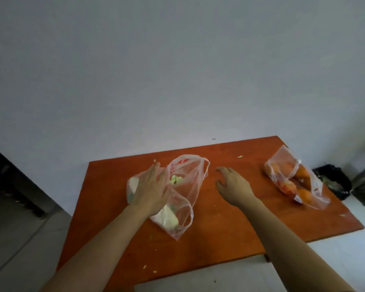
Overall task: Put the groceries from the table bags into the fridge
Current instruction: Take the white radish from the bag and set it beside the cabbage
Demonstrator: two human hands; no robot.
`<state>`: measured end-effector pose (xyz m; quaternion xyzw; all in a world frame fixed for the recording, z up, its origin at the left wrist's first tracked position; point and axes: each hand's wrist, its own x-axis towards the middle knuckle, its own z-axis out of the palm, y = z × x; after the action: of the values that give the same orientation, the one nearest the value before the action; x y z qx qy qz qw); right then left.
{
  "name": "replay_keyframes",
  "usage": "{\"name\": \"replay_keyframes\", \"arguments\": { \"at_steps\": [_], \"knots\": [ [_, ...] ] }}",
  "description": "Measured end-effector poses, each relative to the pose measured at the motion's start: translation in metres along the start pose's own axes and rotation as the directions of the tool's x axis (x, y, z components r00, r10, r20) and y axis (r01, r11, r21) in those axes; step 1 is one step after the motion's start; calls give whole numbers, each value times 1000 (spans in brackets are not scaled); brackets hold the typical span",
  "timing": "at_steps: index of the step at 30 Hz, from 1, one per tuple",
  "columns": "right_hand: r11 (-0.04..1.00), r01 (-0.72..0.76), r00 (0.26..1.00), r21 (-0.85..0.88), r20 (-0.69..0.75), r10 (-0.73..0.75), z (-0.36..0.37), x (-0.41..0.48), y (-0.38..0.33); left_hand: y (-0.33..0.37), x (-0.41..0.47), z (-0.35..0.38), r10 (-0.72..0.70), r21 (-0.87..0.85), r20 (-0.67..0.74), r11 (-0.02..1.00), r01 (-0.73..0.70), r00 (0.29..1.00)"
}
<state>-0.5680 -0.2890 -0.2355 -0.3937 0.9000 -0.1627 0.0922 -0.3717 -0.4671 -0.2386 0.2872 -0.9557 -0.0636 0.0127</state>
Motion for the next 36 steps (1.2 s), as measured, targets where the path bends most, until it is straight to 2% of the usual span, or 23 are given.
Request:
{"name": "replay_keyframes", "arguments": {
  "at_steps": [3,6,9,11,15,20,24,27,30,33,36],
  "knots": [
    [998,-57,998,18,3,57,17,17,-9,-11,40,12,189,-75,45,980,-186,981],
    [995,-98,994,3,46,98,34,29,-9,-6,65,33,382,-126,104,921,-369,918],
    [992,-118,989,46,95,114,50,47,-9,-15,78,54,440,-151,204,897,-415,875],
    [988,-105,987,114,136,89,66,62,-17,-38,77,65,394,-105,247,919,-380,885],
    [968,-62,976,244,218,8,106,92,-49,-96,53,77,162,-84,255,986,-145,953],
    [904,-98,914,415,397,-84,173,99,-94,-134,16,76,-7,-71,331,997,32,944],
    [913,-135,859,385,504,-85,207,84,-104,-139,1,94,-122,55,435,993,109,892],
    [917,-260,740,304,673,-13,206,72,-99,-142,-5,119,-202,114,485,979,168,851],
    [984,-116,677,138,736,-24,206,58,-101,-146,-5,144,-271,121,513,962,243,815],
    [1000,5,639,22,769,-20,205,50,-114,-144,-3,153,-251,65,519,965,255,817],
    [999,8,657,31,753,-29,200,50,-113,-142,-5,150,-280,19,561,945,326,779]
  ]
}}
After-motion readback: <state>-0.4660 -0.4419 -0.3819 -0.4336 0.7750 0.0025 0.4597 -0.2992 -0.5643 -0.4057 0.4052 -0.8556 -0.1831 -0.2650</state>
